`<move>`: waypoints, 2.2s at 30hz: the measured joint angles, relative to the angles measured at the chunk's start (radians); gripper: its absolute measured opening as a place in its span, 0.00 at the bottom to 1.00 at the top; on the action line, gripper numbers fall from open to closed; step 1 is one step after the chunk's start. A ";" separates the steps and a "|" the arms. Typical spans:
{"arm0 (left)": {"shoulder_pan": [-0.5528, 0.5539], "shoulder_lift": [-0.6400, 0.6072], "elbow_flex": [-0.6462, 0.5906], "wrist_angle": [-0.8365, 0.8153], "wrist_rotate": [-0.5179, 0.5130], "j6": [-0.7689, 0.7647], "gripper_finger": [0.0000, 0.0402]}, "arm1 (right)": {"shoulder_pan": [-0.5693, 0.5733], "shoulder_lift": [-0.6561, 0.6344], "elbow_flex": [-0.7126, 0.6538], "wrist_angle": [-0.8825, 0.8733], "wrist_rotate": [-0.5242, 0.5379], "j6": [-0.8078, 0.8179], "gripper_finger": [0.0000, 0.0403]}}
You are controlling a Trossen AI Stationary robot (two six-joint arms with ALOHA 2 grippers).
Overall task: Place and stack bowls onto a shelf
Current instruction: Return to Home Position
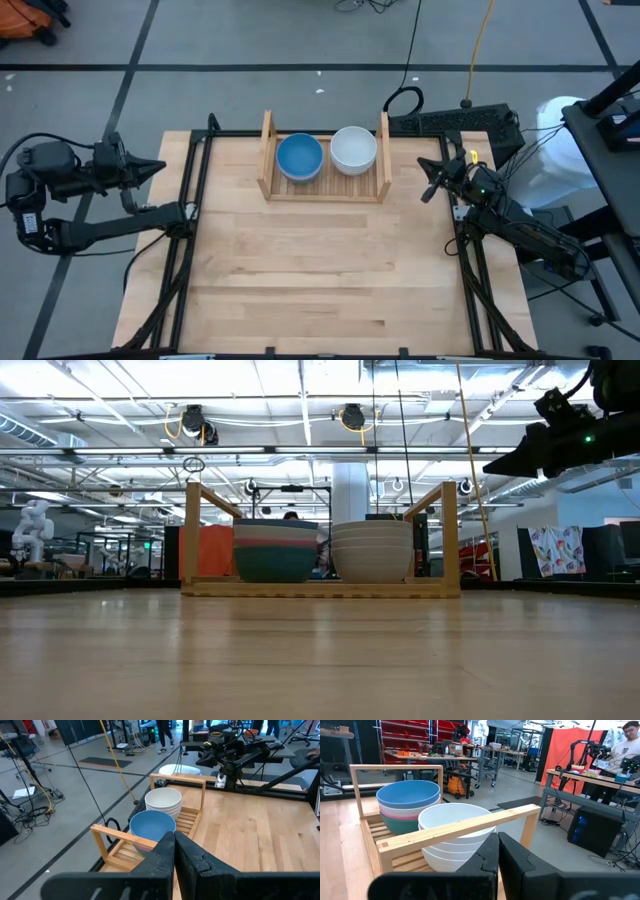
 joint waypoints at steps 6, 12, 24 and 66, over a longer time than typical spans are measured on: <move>0.000 0.000 0.000 0.000 0.000 0.000 0.02 | 0.000 0.000 0.000 -0.003 -0.027 -0.005 0.00; 0.000 0.000 0.000 0.000 0.019 0.002 0.02 | 0.000 0.000 0.000 -0.026 -0.026 -0.006 0.00; 0.000 0.000 0.000 0.002 0.025 0.031 0.02 | 0.000 0.000 0.000 -0.026 -0.024 0.008 0.00; 0.002 -0.374 -0.516 0.280 0.178 0.068 0.02 | 0.000 0.000 -0.122 0.165 -0.011 0.043 0.00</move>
